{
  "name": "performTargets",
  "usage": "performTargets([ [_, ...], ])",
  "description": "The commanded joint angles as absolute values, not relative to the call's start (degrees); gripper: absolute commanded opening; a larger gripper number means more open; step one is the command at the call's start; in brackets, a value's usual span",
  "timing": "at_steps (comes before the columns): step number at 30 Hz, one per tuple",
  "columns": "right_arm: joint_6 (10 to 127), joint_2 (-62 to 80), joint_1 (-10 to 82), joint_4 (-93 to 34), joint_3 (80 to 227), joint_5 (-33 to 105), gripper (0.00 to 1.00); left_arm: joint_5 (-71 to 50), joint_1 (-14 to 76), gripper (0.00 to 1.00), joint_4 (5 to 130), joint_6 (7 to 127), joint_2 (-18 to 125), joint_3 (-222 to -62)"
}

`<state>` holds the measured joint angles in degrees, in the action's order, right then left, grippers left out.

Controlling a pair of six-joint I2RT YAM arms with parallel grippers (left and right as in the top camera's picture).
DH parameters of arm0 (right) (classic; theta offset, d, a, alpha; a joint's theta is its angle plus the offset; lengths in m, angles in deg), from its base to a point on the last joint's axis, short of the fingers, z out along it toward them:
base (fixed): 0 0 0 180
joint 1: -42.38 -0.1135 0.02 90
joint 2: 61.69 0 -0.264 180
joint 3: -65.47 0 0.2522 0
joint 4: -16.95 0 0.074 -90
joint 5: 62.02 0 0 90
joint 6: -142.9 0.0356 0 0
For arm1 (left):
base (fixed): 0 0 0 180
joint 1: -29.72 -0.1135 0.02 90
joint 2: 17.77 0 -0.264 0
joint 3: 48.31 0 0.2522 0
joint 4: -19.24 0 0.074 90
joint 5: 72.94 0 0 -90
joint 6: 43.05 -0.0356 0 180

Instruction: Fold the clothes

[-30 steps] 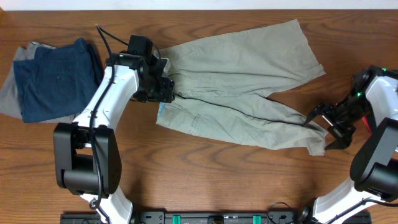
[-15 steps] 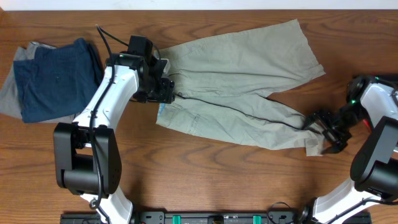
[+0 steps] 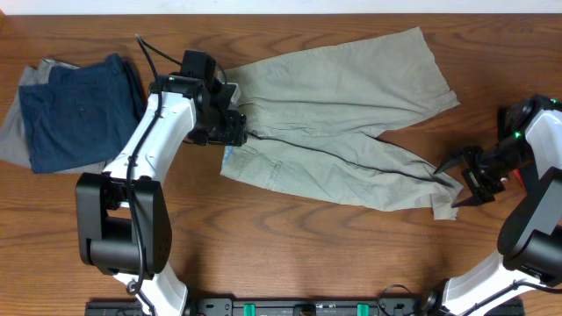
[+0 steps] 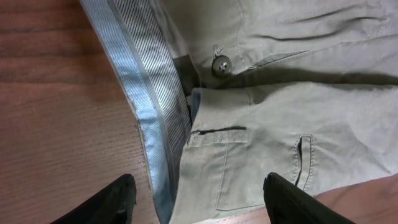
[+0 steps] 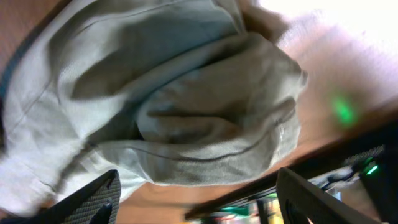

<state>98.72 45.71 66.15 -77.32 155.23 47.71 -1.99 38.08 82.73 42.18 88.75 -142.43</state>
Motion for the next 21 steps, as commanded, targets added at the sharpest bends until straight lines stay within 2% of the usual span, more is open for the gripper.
performTargets([
  [1, 118.15, 45.27, 66.96, -77.72, 156.02, 43.88, 0.79, -1.31, 38.16, 0.67, 83.50, 41.63, 89.60, -142.10],
  [4, 125.15, 45.27, 67.57, -78.44, 155.87, 41.74, 0.81, -1.31, 38.16, 0.67, 83.72, 41.65, 89.60, -142.10],
  [12, 125.76, 45.29, 67.50, -78.28, 155.67, 43.51, 0.82, -1.29, 38.16, 0.67, 83.70, 41.63, 89.60, -142.10],
  [16, 132.12, 45.29, 67.50, -78.48, 153.99, 41.17, 0.72, -1.31, 38.16, 0.67, 84.07, 41.65, 89.60, -142.10],
  [18, 135.55, 45.29, 67.50, -78.44, 152.83, 41.37, 0.64, -1.31, 38.16, 0.67, 84.20, 41.63, 89.60, -142.10],
  [21, 139.62, 45.29, 67.55, -78.24, 151.04, 41.89, 0.64, -1.31, 38.16, 0.67, 84.20, 41.65, 89.60, -142.10],
])
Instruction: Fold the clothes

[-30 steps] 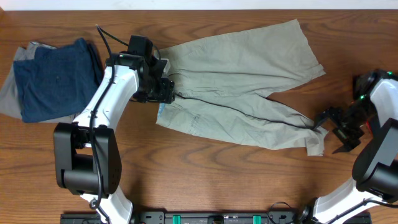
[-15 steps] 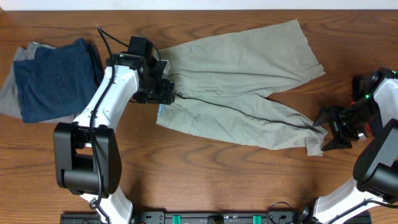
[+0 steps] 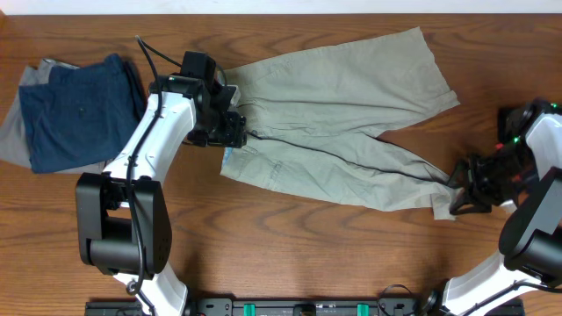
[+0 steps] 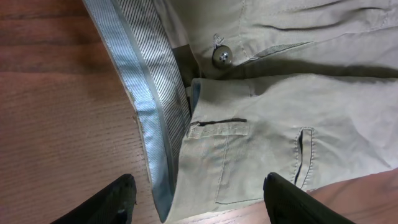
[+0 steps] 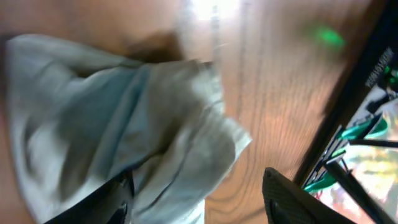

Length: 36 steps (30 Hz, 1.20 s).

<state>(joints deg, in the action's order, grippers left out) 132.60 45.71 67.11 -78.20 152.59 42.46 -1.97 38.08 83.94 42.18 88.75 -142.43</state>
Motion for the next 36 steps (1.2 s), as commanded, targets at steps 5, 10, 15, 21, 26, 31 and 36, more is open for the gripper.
performTargets([
  [5, 139.86, 45.29, 67.55, -78.24, 150.03, 41.87, 0.55, -1.31, 38.16, 0.67, 84.18, 41.63, 89.60, -142.10],
  [10, 137.54, 45.27, 68.16, -78.24, 150.05, 41.15, 0.19, -1.31, 38.16, 0.68, 84.18, 41.63, 89.60, -142.10],
  [15, 132.95, 45.16, 68.66, -78.00, 150.12, 36.28, 0.01, -1.38, 38.18, 0.67, 83.50, 41.63, 89.60, -142.10],
  [21, 118.64, 44.96, 68.05, -72.78, 150.75, 31.25, 0.01, -3.19, 38.73, 0.68, 81.75, 41.61, 89.60, -142.10],
  [26, 107.47, 44.59, 65.75, -68.43, 151.06, 29.28, 0.01, -4.78, 40.46, 0.72, 79.26, 41.61, 89.67, -142.10],
  [31, 102.42, 44.59, 63.18, -67.92, 151.61, 28.56, 0.01, -4.78, 42.43, 0.75, 76.37, 41.65, 89.85, -142.10],
  [36, 101.43, 44.59, 61.25, -68.05, 151.61, 28.63, 0.01, -4.74, 43.32, 0.75, 76.15, 41.68, 91.40, -142.10],
])
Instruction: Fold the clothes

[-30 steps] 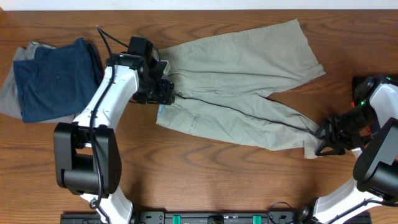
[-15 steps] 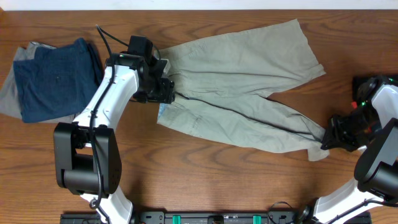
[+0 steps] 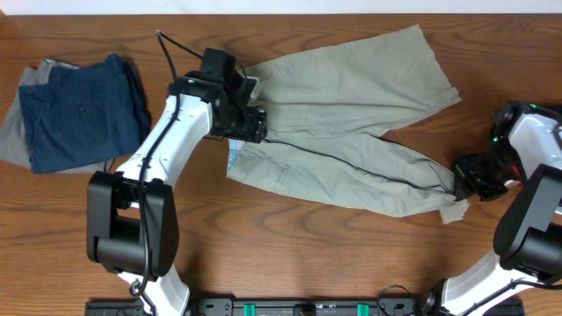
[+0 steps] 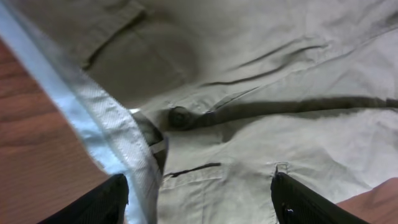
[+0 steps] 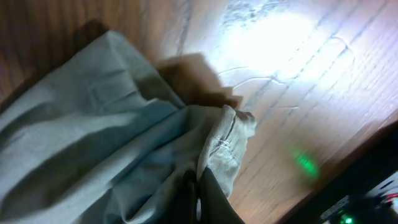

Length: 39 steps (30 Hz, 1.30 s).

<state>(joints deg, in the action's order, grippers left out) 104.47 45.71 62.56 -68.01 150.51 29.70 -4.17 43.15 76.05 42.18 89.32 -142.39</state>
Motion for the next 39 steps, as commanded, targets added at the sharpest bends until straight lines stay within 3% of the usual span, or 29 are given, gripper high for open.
performTargets([
  [1, 101.46, 44.59, 61.10, -68.12, 151.61, 28.60, 0.01, -4.72, 43.30, 0.75, 76.20, 41.68, 92.05, -142.10],
  [11, 101.46, 44.59, 60.84, -68.60, 151.61, 28.60, 0.01, -3.89, 43.47, 0.72, 76.15, 41.63, 97.36, -142.10],
  [13, 101.46, 44.59, 60.79, -68.80, 151.61, 28.60, 0.01, -3.95, 43.56, 0.58, 76.40, 41.65, 97.78, -142.10],
  [16, 101.48, 44.59, 60.84, -68.71, 151.61, 28.54, 0.01, -5.03, 43.80, 0.27, 76.55, 41.63, 97.74, -142.13],
  [19, 101.43, 44.59, 60.77, -68.54, 151.61, 27.80, 0.01, -6.27, 43.85, 0.06, 76.57, 41.61, 97.60, -142.24],
  [29, 93.98, 43.76, 60.88, -75.53, 163.34, 22.20, 0.01, -9.86, 39.52, 0.06, 83.96, 42.33, 86.52, -145.03],
  [39, 84.08, 43.52, 59.46, -77.10, 182.23, 22.49, 0.01, -9.88, 34.45, 0.06, 80.74, 47.88, 71.20, -145.03],
])
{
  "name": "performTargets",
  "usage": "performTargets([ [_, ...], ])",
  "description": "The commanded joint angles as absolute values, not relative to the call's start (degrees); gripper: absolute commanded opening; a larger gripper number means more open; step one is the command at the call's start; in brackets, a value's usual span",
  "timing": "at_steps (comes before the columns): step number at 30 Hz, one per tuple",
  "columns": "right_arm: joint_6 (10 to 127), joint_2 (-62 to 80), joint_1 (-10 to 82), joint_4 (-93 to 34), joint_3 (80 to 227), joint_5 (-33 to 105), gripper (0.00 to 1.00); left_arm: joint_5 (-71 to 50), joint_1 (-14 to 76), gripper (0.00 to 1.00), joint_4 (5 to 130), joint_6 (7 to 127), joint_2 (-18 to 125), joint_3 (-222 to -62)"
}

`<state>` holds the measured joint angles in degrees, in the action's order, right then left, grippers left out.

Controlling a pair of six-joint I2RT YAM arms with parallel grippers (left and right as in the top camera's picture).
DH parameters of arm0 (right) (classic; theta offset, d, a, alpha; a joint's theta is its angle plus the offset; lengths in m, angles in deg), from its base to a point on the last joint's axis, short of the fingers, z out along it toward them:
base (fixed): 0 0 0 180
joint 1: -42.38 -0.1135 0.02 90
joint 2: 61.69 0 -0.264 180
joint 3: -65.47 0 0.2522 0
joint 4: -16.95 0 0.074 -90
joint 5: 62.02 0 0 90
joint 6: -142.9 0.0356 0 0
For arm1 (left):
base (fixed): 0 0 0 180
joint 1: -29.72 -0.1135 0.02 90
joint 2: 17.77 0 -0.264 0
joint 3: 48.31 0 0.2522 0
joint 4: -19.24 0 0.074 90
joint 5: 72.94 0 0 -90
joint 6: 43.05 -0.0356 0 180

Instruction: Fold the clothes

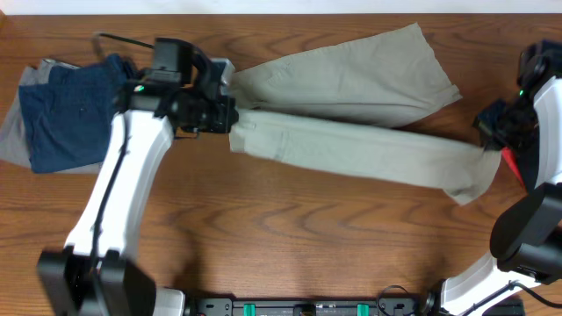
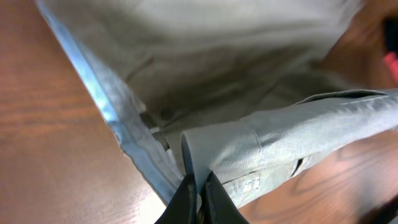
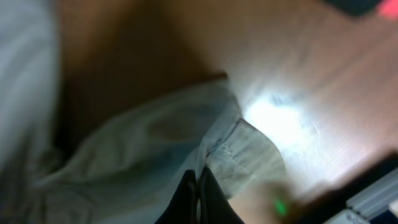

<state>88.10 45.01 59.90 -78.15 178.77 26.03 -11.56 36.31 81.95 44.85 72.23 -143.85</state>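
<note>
Khaki trousers (image 1: 351, 114) lie across the table's middle and right. One leg is stretched taut between the two arms, off the table; the other leg lies behind it toward the far right. My left gripper (image 1: 230, 117) is shut on the waistband (image 2: 205, 155) at the trousers' left end. At the right, my right gripper (image 1: 494, 132) is shut on the hem (image 3: 239, 146) of the stretched leg, whose cuff (image 1: 474, 180) hangs down.
A folded stack of dark blue and grey clothes (image 1: 66, 110) lies at the table's far left, just beside my left arm. Bare wood table (image 1: 290, 246) stretches in front of the trousers. A red object (image 1: 518, 171) sits at the right edge.
My left gripper, open over the fly, is now shut on the waistband and lifted leftward. The right gripper has moved up and right with the hem. The near leg is now pulled straight.
Both grippers were open, the left over the trousers' fly and the right at the near leg's hem. The right was then shut on the hem while the left stayed open. Now both grip the trousers, with the near leg taut between them.
</note>
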Motion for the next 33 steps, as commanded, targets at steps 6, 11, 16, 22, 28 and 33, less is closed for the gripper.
performTargets([
  [6, 80.84, 43.52, 55.83, -62.72, 185.13, 24.61, 0.01, -4.46, 34.38, 0.06, 73.27, 52.34, 72.88, -144.64],
  [11, 80.25, 43.54, 52.44, -48.21, 185.13, 23.01, 0.01, 3.87, 34.38, 0.06, 66.41, 57.54, 75.97, -144.64],
  [16, 80.28, 44.44, 50.32, -35.79, 185.11, 21.74, 0.01, 4.72, 34.38, 0.06, 55.52, 58.96, 81.50, -144.57],
  [22, 80.28, 49.69, 48.62, -28.93, 185.11, 22.07, 0.75, 5.90, 34.38, 0.45, 43.13, 61.43, 89.54, -144.57],
  [28, 79.56, 54.60, 48.71, -34.04, 185.11, 21.98, 0.99, 5.97, 34.27, 0.72, 49.05, 62.72, 90.94, -144.57],
  [33, 78.48, 55.57, 48.68, -41.61, 185.11, 22.27, 0.99, 5.95, 34.29, 0.72, 59.72, 62.72, 90.94, -144.18],
])
